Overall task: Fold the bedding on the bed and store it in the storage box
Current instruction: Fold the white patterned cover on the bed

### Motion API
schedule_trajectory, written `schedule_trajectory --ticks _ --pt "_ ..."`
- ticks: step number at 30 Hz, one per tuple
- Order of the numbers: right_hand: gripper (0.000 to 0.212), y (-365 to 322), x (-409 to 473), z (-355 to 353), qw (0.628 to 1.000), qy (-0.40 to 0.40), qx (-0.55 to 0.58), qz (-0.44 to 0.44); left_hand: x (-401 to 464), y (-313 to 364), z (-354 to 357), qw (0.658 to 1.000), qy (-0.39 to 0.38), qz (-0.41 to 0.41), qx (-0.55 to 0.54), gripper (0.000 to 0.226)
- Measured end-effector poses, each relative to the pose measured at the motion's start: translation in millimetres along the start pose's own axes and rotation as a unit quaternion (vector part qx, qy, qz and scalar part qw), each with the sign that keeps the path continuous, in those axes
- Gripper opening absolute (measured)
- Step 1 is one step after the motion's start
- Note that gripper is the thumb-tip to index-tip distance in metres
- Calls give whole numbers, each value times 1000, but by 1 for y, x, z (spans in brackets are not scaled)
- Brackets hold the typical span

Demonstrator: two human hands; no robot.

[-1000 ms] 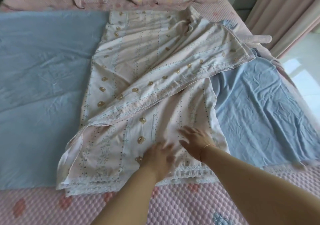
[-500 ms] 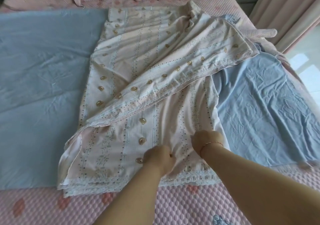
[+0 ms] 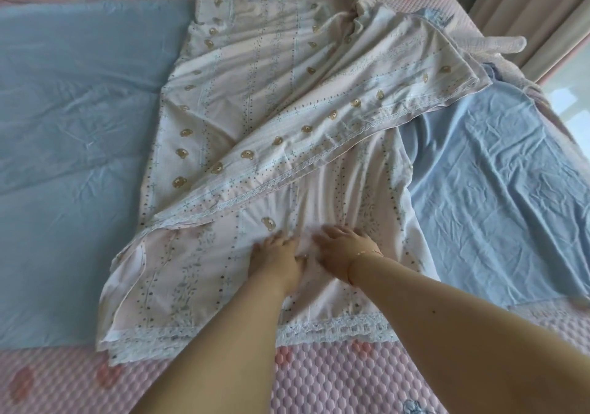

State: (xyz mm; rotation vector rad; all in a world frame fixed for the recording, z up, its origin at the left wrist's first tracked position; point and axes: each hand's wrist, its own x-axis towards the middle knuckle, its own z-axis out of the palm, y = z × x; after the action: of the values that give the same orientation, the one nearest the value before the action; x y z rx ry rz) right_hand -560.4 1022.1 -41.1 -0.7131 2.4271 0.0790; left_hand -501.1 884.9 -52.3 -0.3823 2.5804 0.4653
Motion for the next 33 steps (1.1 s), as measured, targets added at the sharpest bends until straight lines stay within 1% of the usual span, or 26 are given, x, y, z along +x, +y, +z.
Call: schedule_trajectory --ticks 1,3,4,6,7,9,12,15,17,19,21,22,24,25,28,29,31,32,33 --pt "37 1 -5 4 999 -14 -18 24 -7 -5 2 1000 3 4 -30 35" --pt "33 7 -11 4 996 24 -32 83 -20 -16 -2 996 50 -26 -65 40" --pt "34 11 -15 3 993 30 -24 108 -24 -22 -5 995 71 -44 -46 38" --pt "34 16 -17 -4 988 52 6 144 -25 -36 -12 990 120 -71 -6 28" --pt "34 17 -15 -6 985 68 21 159 -25 -44 -14 988 129 -82 -3 28" --pt "35 14 -12 -8 977 105 38 182 -25 -60 -18 984 131 -120 0 40" --pt "48 20 -10 -5 958 152 47 241 -30 -88 -26 962 146 -231 -3 48" --pt "62 36 -6 2 922 134 121 343 -32 -119 -36 928 167 -331 -47 52" --pt "75 42 -4 5 891 127 189 392 -31 -138 -40 906 165 -382 -82 73" --pt "86 44 -3 8 862 136 237 426 -30 -153 -43 890 153 -413 -116 96" --pt "94 48 -5 9 848 145 250 445 -28 -160 -44 885 154 -416 -140 108" --pt "94 49 -6 8 845 149 248 451 -26 -163 -43 883 158 -416 -152 112" --pt "88 49 -5 6 839 151 254 457 -20 -167 -42 871 156 -425 -187 111" --pt "80 50 -4 5 831 156 269 461 -16 -170 -42 870 147 -428 -195 107" --pt "48 52 -4 -2 782 183 375 463 -12 -174 -47 886 96 -427 -154 90" --pt "39 51 -5 -4 781 185 393 449 -11 -176 -48 891 96 -423 -134 79" --pt "24 49 -7 -8 805 181 387 411 -14 -170 -53 902 125 -390 -138 55" --pt "21 49 -8 -10 813 184 381 399 -15 -164 -54 901 150 -366 -179 48" --pt "21 48 -11 -13 816 186 383 390 -15 -157 -56 889 182 -348 -235 43"
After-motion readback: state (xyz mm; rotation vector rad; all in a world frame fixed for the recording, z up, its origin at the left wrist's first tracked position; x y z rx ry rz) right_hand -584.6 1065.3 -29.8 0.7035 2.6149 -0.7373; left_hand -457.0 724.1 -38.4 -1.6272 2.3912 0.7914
